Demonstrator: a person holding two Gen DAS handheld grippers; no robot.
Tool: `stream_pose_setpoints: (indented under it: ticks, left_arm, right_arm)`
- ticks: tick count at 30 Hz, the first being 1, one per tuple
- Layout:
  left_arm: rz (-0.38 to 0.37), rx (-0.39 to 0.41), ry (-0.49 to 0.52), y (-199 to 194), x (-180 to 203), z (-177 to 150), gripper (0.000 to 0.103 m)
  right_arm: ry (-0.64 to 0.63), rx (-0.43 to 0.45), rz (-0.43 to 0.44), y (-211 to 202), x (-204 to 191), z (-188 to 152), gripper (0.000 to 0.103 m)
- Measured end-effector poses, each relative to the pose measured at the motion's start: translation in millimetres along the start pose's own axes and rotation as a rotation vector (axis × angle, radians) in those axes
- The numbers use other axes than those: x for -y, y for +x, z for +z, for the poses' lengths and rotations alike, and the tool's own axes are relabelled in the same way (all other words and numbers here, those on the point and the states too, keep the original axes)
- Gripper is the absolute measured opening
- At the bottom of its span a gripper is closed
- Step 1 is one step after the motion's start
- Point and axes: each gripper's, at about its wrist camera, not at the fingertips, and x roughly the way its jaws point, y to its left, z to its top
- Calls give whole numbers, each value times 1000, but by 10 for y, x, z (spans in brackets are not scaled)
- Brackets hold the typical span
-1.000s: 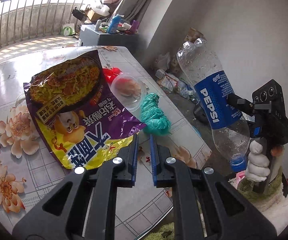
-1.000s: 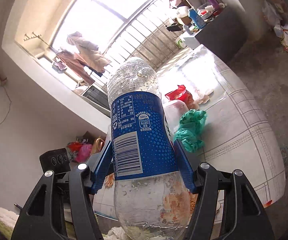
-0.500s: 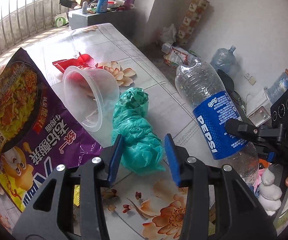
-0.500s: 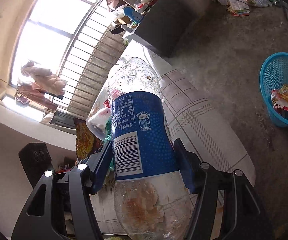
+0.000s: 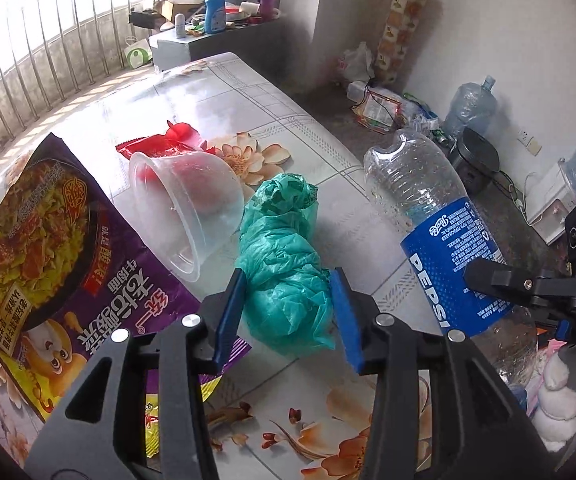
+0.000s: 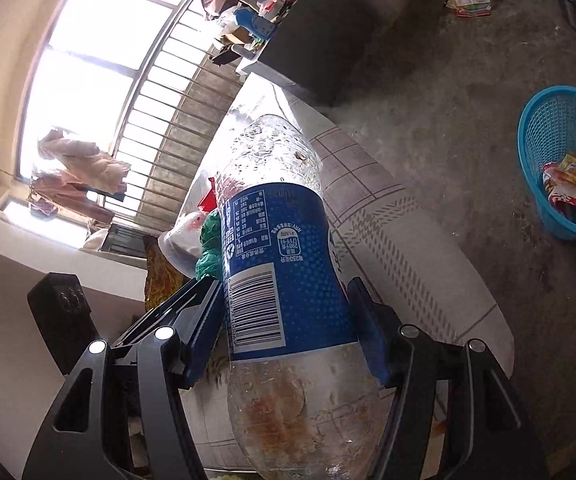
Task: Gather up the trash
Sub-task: 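Lift the bottle with the right gripper while the left gripper closes on the teal plastic bag, then lift the teal bag with the left gripper while the right gripper holds the bottle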
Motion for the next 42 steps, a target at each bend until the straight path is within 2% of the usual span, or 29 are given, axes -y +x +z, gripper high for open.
stream_pose_setpoints:
  ticks: [5,11,17,21,27,33,37,42]
  left_arm:
    - [-17,-13,16,-68,68,-101,36]
    - [-99,-65,-6,-296,122,-424,36]
    - [-199,-106,-81,-508,73,-762,38]
    - [-249,-112,-147,-538,-20,-818,56]
    - [-354,-110,-221,-520,-131,-769,59]
    - [-334,-145,-186,-319,-10,-738,59]
    - [-337,-176,-190,-206,-2,-749,53]
    - [-339,-165,-201,-198,-38,-746,50]
  right_arm:
    - [12,-1,-1,-15,13,-13,61]
    - [-5,-12,-20,-110,-30,-102,61]
    - [-27,-46,-28,-180,-50,-270,61]
    - [-7,-66,-34,-104,19,-296,61]
    - [-15,-60,-35,-86,16,-256,61]
    - [-8,-52,-30,-84,55,-257,61]
    - [-4,-50,-25,-80,59,-252,61]
    - [12,-42,-14,-102,91,-243,61]
